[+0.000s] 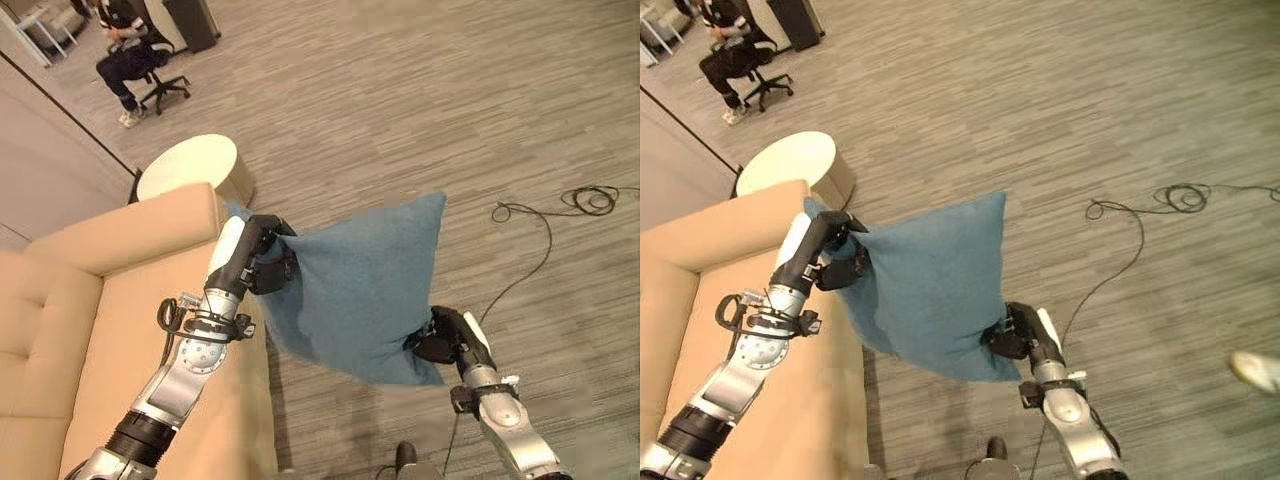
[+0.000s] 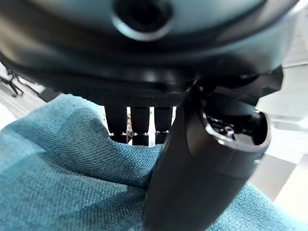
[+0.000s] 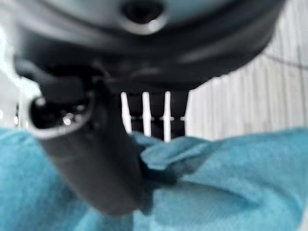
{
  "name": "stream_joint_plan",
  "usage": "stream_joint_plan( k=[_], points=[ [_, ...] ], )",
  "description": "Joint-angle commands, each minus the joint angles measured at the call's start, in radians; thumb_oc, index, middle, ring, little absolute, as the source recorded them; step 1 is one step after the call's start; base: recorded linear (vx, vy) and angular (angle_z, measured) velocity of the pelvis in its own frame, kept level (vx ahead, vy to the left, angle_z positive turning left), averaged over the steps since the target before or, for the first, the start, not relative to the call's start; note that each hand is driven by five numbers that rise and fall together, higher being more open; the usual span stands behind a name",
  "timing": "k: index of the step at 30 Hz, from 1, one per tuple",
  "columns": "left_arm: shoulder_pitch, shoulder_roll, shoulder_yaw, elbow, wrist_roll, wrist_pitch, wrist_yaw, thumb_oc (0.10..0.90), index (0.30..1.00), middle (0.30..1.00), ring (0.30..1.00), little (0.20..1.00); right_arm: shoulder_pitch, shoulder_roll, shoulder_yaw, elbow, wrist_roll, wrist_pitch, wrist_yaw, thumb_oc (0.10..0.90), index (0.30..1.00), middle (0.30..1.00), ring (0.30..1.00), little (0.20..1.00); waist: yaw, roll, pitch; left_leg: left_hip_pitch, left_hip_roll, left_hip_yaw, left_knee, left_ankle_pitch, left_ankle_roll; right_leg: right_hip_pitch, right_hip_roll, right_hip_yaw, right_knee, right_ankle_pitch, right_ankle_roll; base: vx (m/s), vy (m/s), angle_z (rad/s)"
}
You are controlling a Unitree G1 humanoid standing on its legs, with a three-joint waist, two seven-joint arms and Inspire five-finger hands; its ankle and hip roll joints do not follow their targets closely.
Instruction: Pick up all the scattered cushions and arrange them neatly on the sofa.
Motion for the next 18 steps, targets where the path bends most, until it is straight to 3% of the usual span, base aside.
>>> stream_joint_plan(
  k=[1, 2, 4, 5, 6, 7, 9, 11, 12, 13, 14, 15, 16, 17, 18],
  points=[
    [-0.15, 0.009, 0.136, -0.073, -0.061, -0.099, 0.069, 0.4, 0.3, 0.3, 0.3, 0.3, -0.067, 0.039, 0.044, -0.165, -0.006, -0.097, 0.018, 0.4, 0.3, 0.3, 0.3, 0.3, 0.065, 0.021, -0.091, -0.15, 0.009, 0.104, -0.09, 0.028, 0.031, 0.108, 0.028, -0.053, -0.021, -0.15, 0.144, 0.27, -0.015, -0.69],
    [-0.15, 0.01, 0.137, -0.073, -0.061, -0.099, 0.069, 0.4, 0.3, 0.3, 0.3, 0.3, -0.068, 0.039, 0.044, -0.165, -0.006, -0.098, 0.018, 0.4, 0.3, 0.3, 0.3, 0.3, 0.07, 0.018, -0.093, -0.147, 0.006, 0.111, -0.105, 0.038, 0.032, 0.102, 0.025, -0.048, -0.021, -0.146, 0.144, 0.35, -0.021, -0.65],
    [-0.133, 0.024, 0.157, -0.065, -0.051, -0.093, 0.072, 0.4, 0.3, 0.3, 0.3, 0.3, -0.088, 0.045, 0.052, -0.151, -0.014, -0.09, 0.021, 0.4, 0.3, 0.3, 0.3, 0.3, 0.119, 0.032, -0.098, -0.198, -0.022, 0.138, -0.228, 0.093, 0.021, 0.137, 0.07, -0.024, -0.015, -0.172, 0.152, 0.34, -0.059, -0.68],
    [-0.121, 0.031, 0.164, -0.064, -0.047, -0.091, 0.068, 0.4, 0.3, 0.3, 0.3, 0.3, -0.092, 0.047, 0.054, -0.147, -0.018, -0.087, 0.024, 0.4, 0.3, 0.3, 0.3, 0.3, 0.136, 0.025, -0.098, -0.199, -0.032, 0.169, -0.272, 0.099, 0.022, 0.158, 0.075, -0.021, -0.011, -0.192, 0.155, 0.43, -0.079, -0.93],
    [-0.116, 0.04, 0.173, -0.06, -0.039, -0.086, 0.065, 0.4, 0.3, 0.3, 0.3, 0.3, -0.103, 0.044, 0.053, -0.146, -0.03, -0.086, 0.021, 0.4, 0.3, 0.3, 0.3, 0.3, 0.147, 0.022, -0.102, -0.205, -0.028, 0.221, -0.307, 0.084, 0.015, 0.182, 0.089, -0.031, -0.003, -0.22, 0.159, 0.56, -0.097, -0.65],
    [-0.104, 0.051, 0.186, -0.045, -0.04, -0.077, 0.057, 0.4, 0.3, 0.3, 0.3, 0.3, -0.13, 0.038, 0.057, -0.151, -0.052, -0.081, 0.021, 0.4, 0.3, 0.3, 0.3, 0.3, 0.161, 0.022, -0.115, -0.192, -0.009, 0.336, -0.33, 0.088, 0.038, 0.212, 0.122, -0.054, 0.01, -0.248, 0.158, 0.42, -0.06, -0.3],
    [-0.092, 0.059, 0.201, -0.039, -0.047, -0.069, 0.052, 0.4, 0.3, 0.3, 0.3, 0.3, -0.154, 0.036, 0.065, -0.15, -0.067, -0.075, 0.023, 0.4, 0.3, 0.3, 0.3, 0.3, 0.175, 0.02, -0.123, -0.163, -0.015, 0.351, -0.351, 0.084, 0.053, 0.221, 0.128, -0.047, 0.022, -0.254, 0.165, 0.36, -0.024, 0.01],
    [-0.05, 0.07, 0.234, -0.009, -0.054, -0.055, 0.057, 0.4, 0.3, 0.3, 0.3, 0.3, -0.212, 0.036, 0.102, -0.133, -0.109, -0.06, 0.033, 0.4, 0.3, 0.3, 0.3, 0.3, 0.253, -0.01, -0.148, -0.154, -0.071, 0.284, -0.35, 0.057, 0.102, 0.235, 0.127, -0.044, 0.074, -0.236, 0.188, 0.48, -0.065, -0.3],
    [-0.028, 0.079, 0.244, -0.01, -0.056, -0.053, 0.056, 0.4, 0.3, 0.3, 0.3, 0.3, -0.224, 0.044, 0.112, -0.121, -0.128, -0.059, 0.032, 0.4, 0.3, 0.3, 0.3, 0.3, 0.272, -0.037, -0.156, -0.147, -0.088, 0.267, -0.348, 0.058, 0.116, 0.233, 0.116, -0.043, 0.109, -0.216, 0.205, 0.55, -0.091, -0.75],
    [0.01, 0.084, 0.263, 0.004, -0.07, -0.045, 0.048, 0.4, 0.3, 0.3, 0.3, 0.3, -0.259, 0.051, 0.123, -0.101, -0.161, -0.042, 0.04, 0.4, 0.3, 0.3, 0.3, 0.3, 0.299, -0.091, -0.165, -0.132, -0.115, 0.265, -0.334, 0.038, 0.148, 0.209, 0.085, -0.054, 0.218, -0.109, 0.276, 0.4, -0.052, -0.78],
    [0.013, 0.087, 0.267, 0.002, -0.071, -0.044, 0.047, 0.4, 0.3, 0.3, 0.3, 0.3, -0.262, 0.055, 0.126, -0.098, -0.162, -0.043, 0.039, 0.4, 0.3, 0.3, 0.3, 0.3, 0.297, -0.095, -0.168, -0.135, -0.118, 0.267, -0.334, 0.036, 0.15, 0.203, 0.081, -0.053, 0.224, -0.113, 0.279, 0.47, -0.111, -0.63],
    [0.048, 0.081, 0.284, 0.015, -0.082, -0.041, 0.04, 0.4, 0.3, 0.3, 0.3, 0.3, -0.298, 0.044, 0.124, -0.078, -0.199, -0.028, 0.038, 0.4, 0.3, 0.3, 0.3, 0.3, 0.32, -0.119, -0.174, -0.109, -0.124, 0.261, -0.326, 0.01, 0.17, 0.158, 0.044, -0.086, 0.38, 0.001, 0.33, 0.22, -0.074, -0.11],
    [0.05, 0.082, 0.285, 0.013, -0.083, -0.04, 0.039, 0.4, 0.3, 0.3, 0.3, 0.3, -0.299, 0.044, 0.125, -0.077, -0.2, -0.028, 0.037, 0.4, 0.3, 0.3, 0.3, 0.3, 0.319, -0.12, -0.175, -0.112, -0.124, 0.261, -0.325, 0.009, 0.171, 0.152, 0.042, -0.086, 0.387, -0.002, 0.33, 0.32, -0.104, 0.4],
    [0.066, 0.081, 0.292, 0.017, -0.084, -0.035, 0.037, 0.4, 0.3, 0.3, 0.3, 0.3, -0.304, 0.037, 0.119, -0.078, -0.216, -0.017, 0.042, 0.4, 0.3, 0.3, 0.3, 0.3, 0.32, -0.12, -0.178, -0.093, -0.122, 0.245, -0.324, -0.004, 0.178, 0.123, 0.019, -0.115, 0.479, 0.046, 0.33, 0.32, -0.01, 0.62],
    [0.113, 0.064, 0.323, 0.025, -0.101, -0.025, 0.041, 0.4, 0.3, 0.3, 0.3, 0.3, -0.293, 0.024, 0.101, -0.096, -0.245, -0.002, 0.049, 0.4, 0.3, 0.3, 0.3, 0.3, 0.325, -0.096, -0.181, -0.055, -0.108, 0.211, -0.311, -0.013, 0.196, 0.075, -0.003, -0.158, 0.621, 0.112, 0.33, 0.32, -0.012, 0.81]
  ],
)
